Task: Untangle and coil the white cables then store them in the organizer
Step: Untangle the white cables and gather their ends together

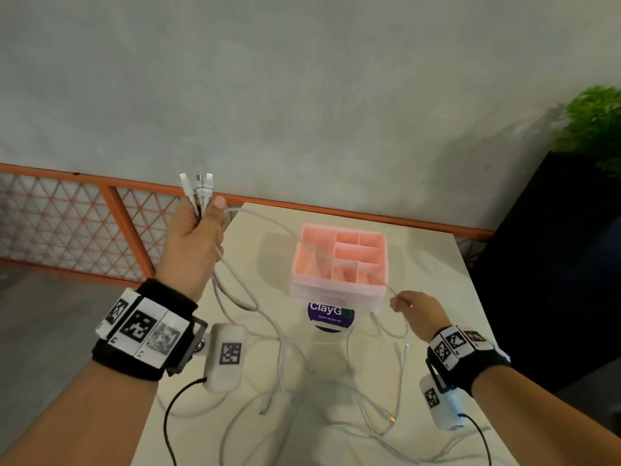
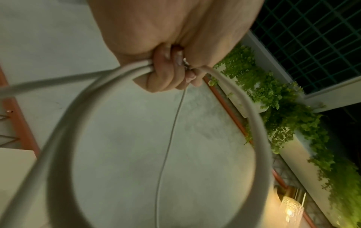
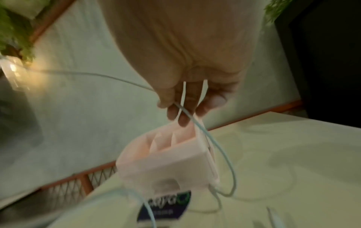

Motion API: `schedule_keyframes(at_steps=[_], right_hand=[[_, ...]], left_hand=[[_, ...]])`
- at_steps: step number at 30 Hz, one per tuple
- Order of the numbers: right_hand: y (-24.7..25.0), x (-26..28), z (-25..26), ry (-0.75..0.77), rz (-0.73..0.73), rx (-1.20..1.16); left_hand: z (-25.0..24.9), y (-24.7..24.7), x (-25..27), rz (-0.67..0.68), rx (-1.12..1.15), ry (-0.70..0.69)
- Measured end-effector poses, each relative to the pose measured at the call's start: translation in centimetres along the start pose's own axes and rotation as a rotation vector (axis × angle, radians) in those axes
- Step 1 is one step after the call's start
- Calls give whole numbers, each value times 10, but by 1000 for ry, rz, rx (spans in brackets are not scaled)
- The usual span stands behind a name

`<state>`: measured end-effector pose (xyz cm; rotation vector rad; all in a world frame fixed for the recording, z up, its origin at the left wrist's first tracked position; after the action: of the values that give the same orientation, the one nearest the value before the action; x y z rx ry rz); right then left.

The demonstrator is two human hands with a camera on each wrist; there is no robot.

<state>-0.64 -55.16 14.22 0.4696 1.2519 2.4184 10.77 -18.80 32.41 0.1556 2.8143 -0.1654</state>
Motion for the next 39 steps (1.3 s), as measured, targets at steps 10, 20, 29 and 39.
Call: schedule_keyframes(at_steps=[10, 20, 29, 39], right_hand=[[108, 44, 15, 148, -307, 57], [-20, 93, -192, -312, 461, 813], [-91, 66, -151, -366, 283, 280], [-132, 48, -124, -431, 324, 282]], left_hand=[[39, -37, 2, 193, -143, 37], [50, -24, -4, 107, -113, 108], [68, -65, 34, 317, -189, 193], [75, -67, 48, 345, -151, 325]])
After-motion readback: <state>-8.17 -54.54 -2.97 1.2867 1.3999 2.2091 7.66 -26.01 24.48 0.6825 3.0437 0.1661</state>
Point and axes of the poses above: each hand's wrist, its own x-axis away from the middle knuckle, its own y-axis out of the back of the hand, z = x × y, the point moved 10 cm from there along -x, towards the middle knuckle, and after that the axes turned 1 degree about -z, right-handed, at the moved point
